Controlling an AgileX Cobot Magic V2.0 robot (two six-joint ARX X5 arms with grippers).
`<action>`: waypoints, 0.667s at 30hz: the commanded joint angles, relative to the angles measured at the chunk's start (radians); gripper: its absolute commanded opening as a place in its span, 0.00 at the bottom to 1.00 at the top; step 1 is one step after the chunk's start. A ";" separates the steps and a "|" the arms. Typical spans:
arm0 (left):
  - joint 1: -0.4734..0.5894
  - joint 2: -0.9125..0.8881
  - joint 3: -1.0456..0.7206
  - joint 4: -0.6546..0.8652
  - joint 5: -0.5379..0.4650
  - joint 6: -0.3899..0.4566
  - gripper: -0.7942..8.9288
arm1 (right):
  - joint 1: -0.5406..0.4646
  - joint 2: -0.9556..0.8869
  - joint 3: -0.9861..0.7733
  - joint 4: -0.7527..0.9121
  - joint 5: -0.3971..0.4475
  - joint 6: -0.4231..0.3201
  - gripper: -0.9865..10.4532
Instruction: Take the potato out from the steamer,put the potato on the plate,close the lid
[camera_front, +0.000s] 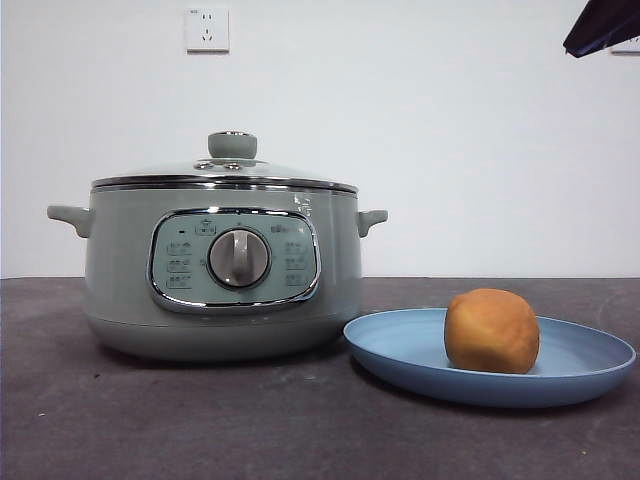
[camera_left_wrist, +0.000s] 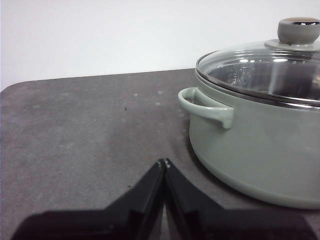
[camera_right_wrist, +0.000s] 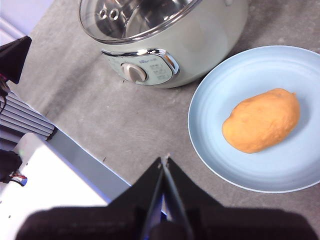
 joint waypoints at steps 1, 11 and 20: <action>0.003 -0.005 -0.016 -0.016 -0.004 -0.011 0.08 | 0.001 0.000 0.001 0.006 0.002 0.005 0.09; 0.003 -0.005 -0.016 -0.062 -0.003 -0.010 0.08 | 0.001 0.000 0.001 0.006 0.002 0.005 0.09; 0.003 -0.005 -0.016 -0.061 -0.002 -0.010 0.08 | 0.001 0.000 0.001 0.006 0.002 0.005 0.09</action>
